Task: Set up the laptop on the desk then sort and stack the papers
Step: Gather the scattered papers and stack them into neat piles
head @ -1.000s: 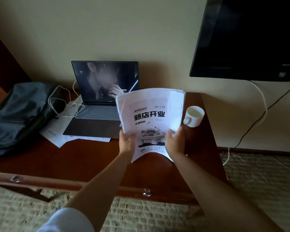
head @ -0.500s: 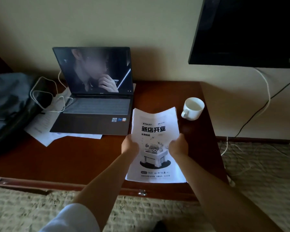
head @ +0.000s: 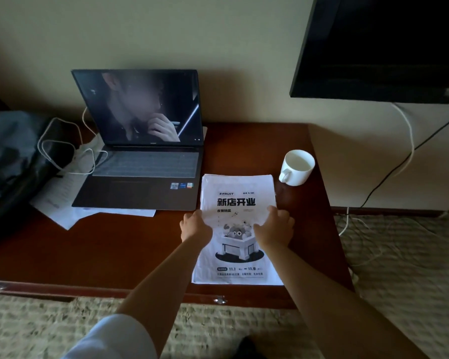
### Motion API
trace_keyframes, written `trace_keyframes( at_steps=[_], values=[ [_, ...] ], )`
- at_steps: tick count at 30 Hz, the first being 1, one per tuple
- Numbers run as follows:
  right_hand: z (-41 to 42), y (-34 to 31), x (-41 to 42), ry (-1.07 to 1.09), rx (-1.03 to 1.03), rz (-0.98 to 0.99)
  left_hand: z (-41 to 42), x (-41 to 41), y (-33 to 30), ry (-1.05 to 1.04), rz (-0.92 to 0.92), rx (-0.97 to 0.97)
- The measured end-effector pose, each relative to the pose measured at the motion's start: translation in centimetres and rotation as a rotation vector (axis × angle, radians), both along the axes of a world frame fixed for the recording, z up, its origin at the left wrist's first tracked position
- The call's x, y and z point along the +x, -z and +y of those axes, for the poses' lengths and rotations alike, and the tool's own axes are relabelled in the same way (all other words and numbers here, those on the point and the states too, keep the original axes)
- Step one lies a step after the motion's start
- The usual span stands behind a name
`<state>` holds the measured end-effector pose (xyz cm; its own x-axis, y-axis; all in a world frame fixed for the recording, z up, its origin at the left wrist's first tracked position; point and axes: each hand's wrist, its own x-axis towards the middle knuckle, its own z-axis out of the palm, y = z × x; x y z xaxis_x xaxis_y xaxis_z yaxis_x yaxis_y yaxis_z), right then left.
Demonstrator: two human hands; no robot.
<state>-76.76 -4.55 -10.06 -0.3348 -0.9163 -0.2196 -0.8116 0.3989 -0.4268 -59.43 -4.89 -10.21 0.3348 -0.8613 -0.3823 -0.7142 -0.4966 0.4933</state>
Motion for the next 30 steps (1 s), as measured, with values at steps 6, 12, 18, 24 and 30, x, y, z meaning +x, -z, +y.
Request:
trace_keyframes(
  at_steps=[6,12,18,24,30],
  values=[
    [-0.1,-3.4,4.4,-0.090,-0.023,-0.150,0.8,3.8,-3.0,0.039,0.082,-0.086],
    [0.9,-5.8,12.0,-0.126,-0.083,-0.279,2.1,11.3,-6.0,0.040,0.082,-0.145],
    [2.6,-6.3,20.5,-0.190,-0.052,-0.396,4.3,20.0,-6.3,-0.058,0.146,-0.124],
    [3.4,-4.9,27.9,-0.156,0.098,-0.532,5.1,26.4,-5.0,-0.163,0.239,-0.110],
    [-0.6,-3.3,32.6,-0.052,0.287,-0.777,1.7,28.8,-3.3,-0.333,0.320,-0.066]
  ],
)
